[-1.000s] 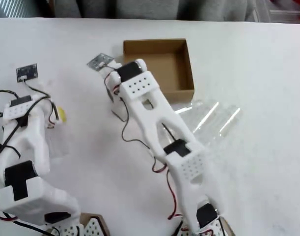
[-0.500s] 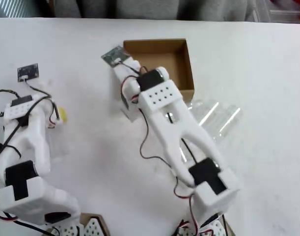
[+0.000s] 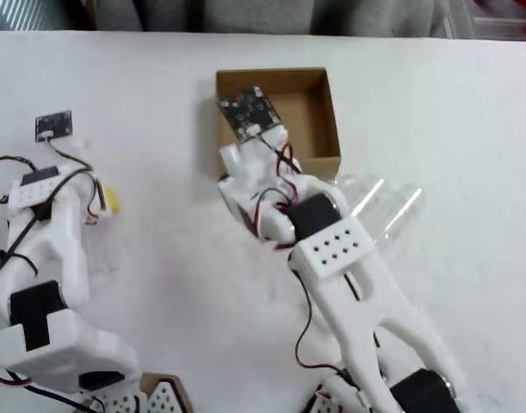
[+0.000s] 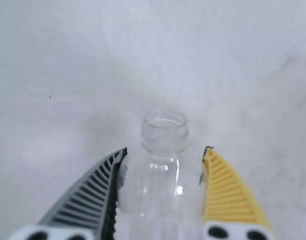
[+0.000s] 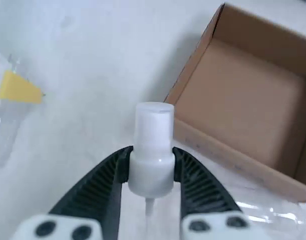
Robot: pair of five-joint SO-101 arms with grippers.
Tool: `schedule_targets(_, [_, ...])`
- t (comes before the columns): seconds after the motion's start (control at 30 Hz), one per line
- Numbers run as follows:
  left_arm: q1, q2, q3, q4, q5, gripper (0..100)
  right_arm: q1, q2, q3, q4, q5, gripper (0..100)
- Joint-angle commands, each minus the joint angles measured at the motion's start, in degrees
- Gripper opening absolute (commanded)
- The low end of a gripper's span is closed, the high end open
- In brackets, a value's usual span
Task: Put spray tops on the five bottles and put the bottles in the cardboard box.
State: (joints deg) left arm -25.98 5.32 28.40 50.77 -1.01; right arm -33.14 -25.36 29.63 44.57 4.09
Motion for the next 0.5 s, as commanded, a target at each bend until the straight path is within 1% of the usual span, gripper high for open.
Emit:
schedule_targets(0.0, [0.75, -0.57, -0.44, -1.67, -0.79, 10, 0.31, -3.12, 0.70, -12.79, -0.18, 1.7])
schedule_targets(0.1, [0.75, -0.57, -0.44, -1.67, -0.79, 10, -0.04, -3.03, 0.70, -19.12, -0.09, 1.8])
schedule_targets(0.33, [0.66, -0.66, -0.44, -1.67, -0.79, 10, -8.75, -1.27, 0.70, -25.36, 0.00, 1.8])
schedule_targets(0.4, [0.66, -0.66, -0.44, -1.67, -0.79, 10, -9.98, 1.63, 0.70, -31.34, -0.18, 1.7])
schedule_targets(0.47, [0.66, -0.66, -0.44, -1.67, -0.79, 10, -10.15, 5.85, 0.70, -40.40, -0.26, 1.7])
